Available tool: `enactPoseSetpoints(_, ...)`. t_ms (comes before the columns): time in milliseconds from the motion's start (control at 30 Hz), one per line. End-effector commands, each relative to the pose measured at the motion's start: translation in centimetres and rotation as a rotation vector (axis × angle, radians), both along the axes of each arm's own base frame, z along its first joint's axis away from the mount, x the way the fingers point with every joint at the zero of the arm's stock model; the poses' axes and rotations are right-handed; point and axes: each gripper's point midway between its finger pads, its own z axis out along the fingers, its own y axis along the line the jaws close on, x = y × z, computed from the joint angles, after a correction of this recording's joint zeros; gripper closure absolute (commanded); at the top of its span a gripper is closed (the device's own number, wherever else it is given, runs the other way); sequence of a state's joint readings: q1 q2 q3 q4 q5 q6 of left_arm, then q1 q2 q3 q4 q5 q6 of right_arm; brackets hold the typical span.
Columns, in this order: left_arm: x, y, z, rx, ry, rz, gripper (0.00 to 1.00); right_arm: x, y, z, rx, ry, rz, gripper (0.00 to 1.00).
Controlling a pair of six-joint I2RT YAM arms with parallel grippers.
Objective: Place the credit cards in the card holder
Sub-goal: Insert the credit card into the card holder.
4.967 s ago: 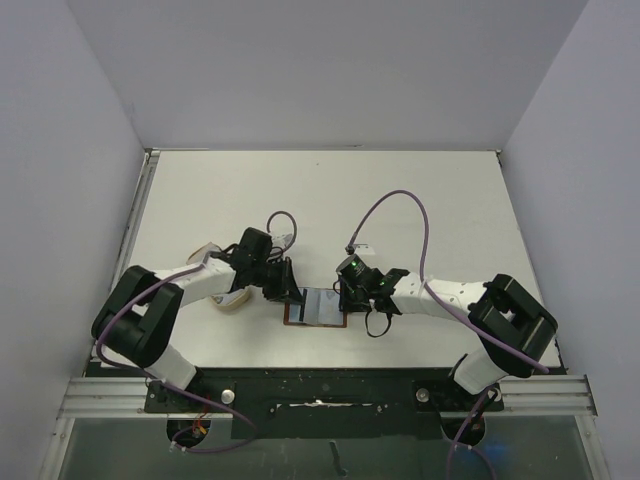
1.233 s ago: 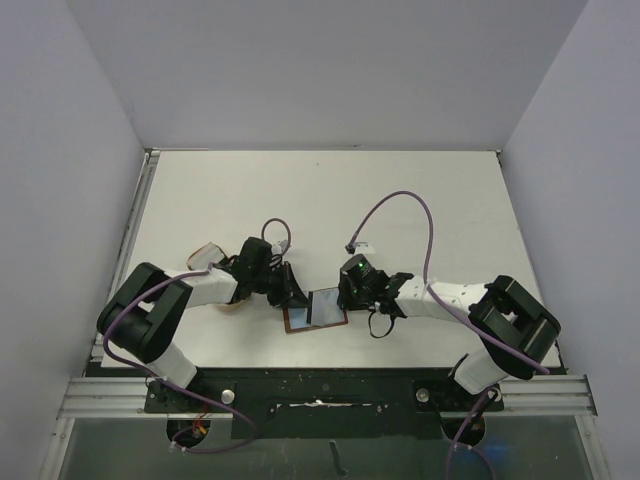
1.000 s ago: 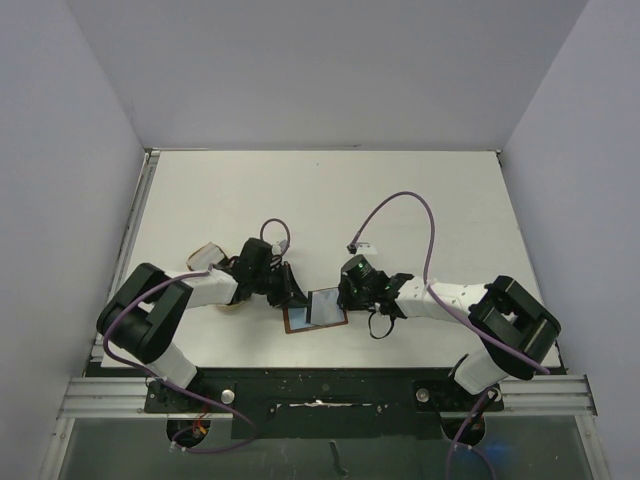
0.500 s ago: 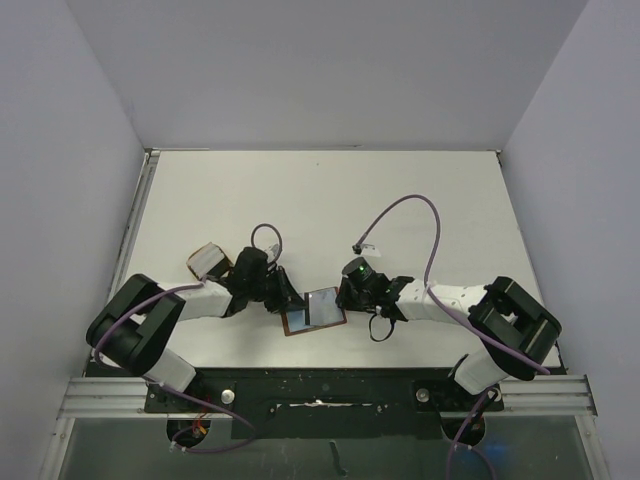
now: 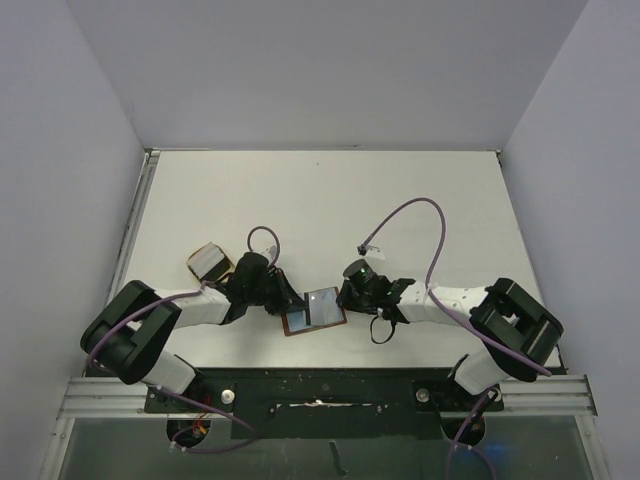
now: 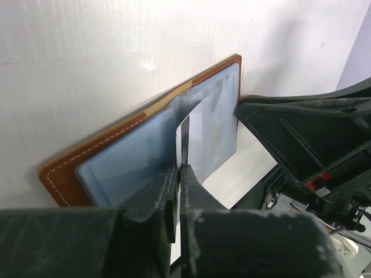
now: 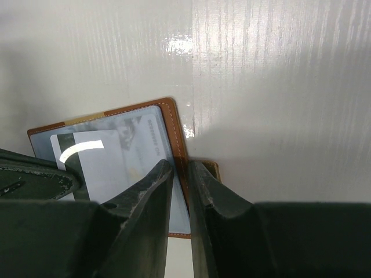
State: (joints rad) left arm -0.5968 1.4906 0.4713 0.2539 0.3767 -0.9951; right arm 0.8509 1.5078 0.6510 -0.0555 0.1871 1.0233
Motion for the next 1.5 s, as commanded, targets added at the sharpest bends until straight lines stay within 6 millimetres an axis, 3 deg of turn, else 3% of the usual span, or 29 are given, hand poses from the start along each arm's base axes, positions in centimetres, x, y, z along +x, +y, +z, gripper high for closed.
enactPoseSetpoints(0,0.9,-0.3,0.4,-0.013,-0.060,0.042,1.00,-4.1,-1.8,-2.9,-0.078,0.138,0.029,0.81)
enactPoseSetpoints(200,1.1,-0.5,0.3,-0.002,-0.081,0.054,1.00,-4.7,-1.7,-3.1,-0.050,0.147,0.013,0.81)
enactPoseSetpoints(500,1.3,0.8,1.2,0.031,-0.123,0.085,1.00,-4.9,-2.1,-3.0,-0.046,0.141,-0.002,0.82)
enactPoseSetpoints(833,0.5,0.3,-0.2,0.002,-0.111,0.095,1.00,-5.1,-1.5,-2.7,-0.019,0.145,0.002,0.81)
enactPoseSetpoints(1233,0.9,1.2,1.0,0.037,-0.162,0.130,1.00,-5.7,-2.0,-2.8,-0.022,0.146,-0.005,0.82)
enactPoseSetpoints(1467,0.8,1.1,0.9,0.024,-0.163,0.130,1.00,-6.2,-1.4,-2.2,0.010,0.140,0.022,0.76)
